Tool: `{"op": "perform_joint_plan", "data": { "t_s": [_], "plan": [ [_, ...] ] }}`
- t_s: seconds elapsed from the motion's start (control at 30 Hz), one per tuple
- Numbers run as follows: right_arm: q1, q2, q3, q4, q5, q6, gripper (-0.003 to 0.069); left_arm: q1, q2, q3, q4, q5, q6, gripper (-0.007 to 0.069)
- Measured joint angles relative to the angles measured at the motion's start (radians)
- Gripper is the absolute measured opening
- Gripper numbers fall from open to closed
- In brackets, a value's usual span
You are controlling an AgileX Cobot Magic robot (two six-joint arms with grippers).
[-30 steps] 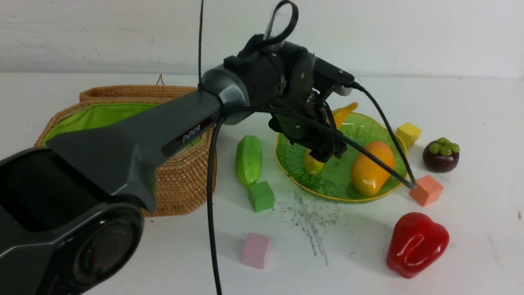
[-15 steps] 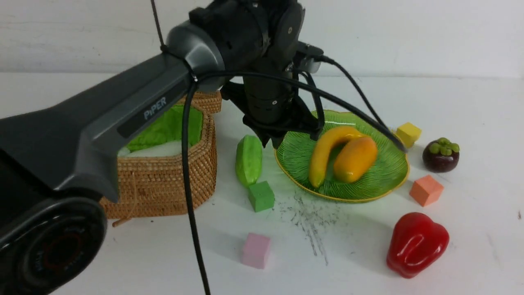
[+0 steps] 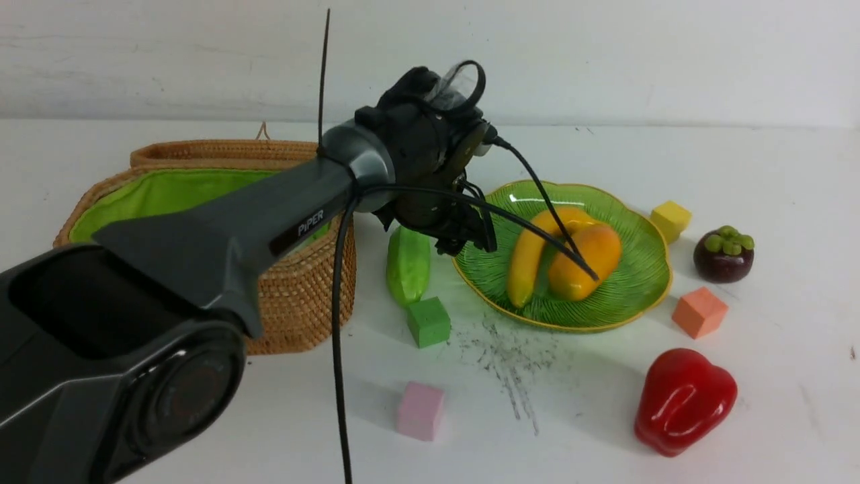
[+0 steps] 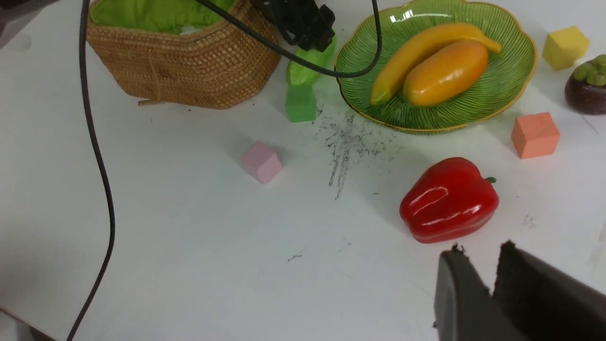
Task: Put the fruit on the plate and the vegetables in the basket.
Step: Take a chayote with your left arm and place it on the basket on the left.
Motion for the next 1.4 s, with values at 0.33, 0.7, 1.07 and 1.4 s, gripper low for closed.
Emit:
{"op": "perform_joint_plan", "data": {
  "t_s": [0.33, 0.7, 1.07, 1.4],
  "plan": [
    [0.000, 0.000, 0.000, 0.004, 0.000, 0.000, 0.0128, 0.023, 0.058, 0.000, 0.005, -0.022, -0.006, 0.0578],
    [0.000, 0.000, 0.000, 0.007, 0.000, 0.000, 0.0128, 0.023, 0.072, -0.002, 0.015, -0.030, -0.004, 0.0578],
    [0.000, 0.000, 0.000, 0.010, 0.000, 0.000, 0.0129, 0.024, 0.105, -0.008, -0.087, -0.020, -0.011, 0.0459],
    [0.000, 0.000, 0.000, 0.010, 0.000, 0.000, 0.0128, 0.024, 0.105, -0.008, -0.073, -0.018, -0.011, 0.0433]
  ]
}}
